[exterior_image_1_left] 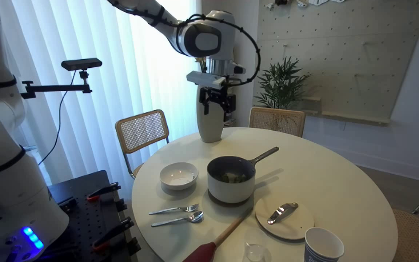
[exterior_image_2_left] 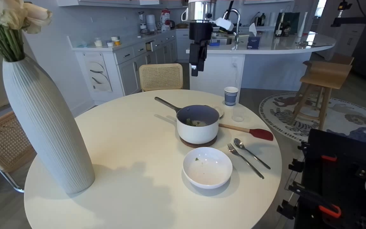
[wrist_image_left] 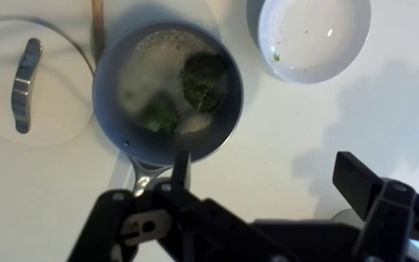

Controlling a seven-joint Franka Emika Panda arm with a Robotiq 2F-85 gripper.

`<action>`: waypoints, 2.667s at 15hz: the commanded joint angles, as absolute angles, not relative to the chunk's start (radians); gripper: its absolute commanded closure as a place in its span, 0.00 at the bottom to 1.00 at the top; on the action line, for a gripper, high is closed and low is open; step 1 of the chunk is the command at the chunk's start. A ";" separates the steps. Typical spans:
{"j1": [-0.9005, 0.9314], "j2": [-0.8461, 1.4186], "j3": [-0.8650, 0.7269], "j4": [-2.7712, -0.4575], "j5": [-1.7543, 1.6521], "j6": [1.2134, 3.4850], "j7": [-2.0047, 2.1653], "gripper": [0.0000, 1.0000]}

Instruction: Move the blue cup to the right, move the silver fork and spoon to the left, move the blue cup to the left

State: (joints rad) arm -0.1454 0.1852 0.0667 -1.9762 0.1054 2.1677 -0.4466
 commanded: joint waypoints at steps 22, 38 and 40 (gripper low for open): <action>-0.112 0.054 -0.007 -2.762 -0.415 2.731 0.660 0.00; 0.049 0.385 -0.106 -2.675 0.020 3.020 0.466 0.00; 0.044 0.395 -0.099 -2.680 0.066 3.030 0.433 0.00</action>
State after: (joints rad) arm 0.0427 0.3824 -0.1094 -2.6748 -0.0053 3.0005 0.4868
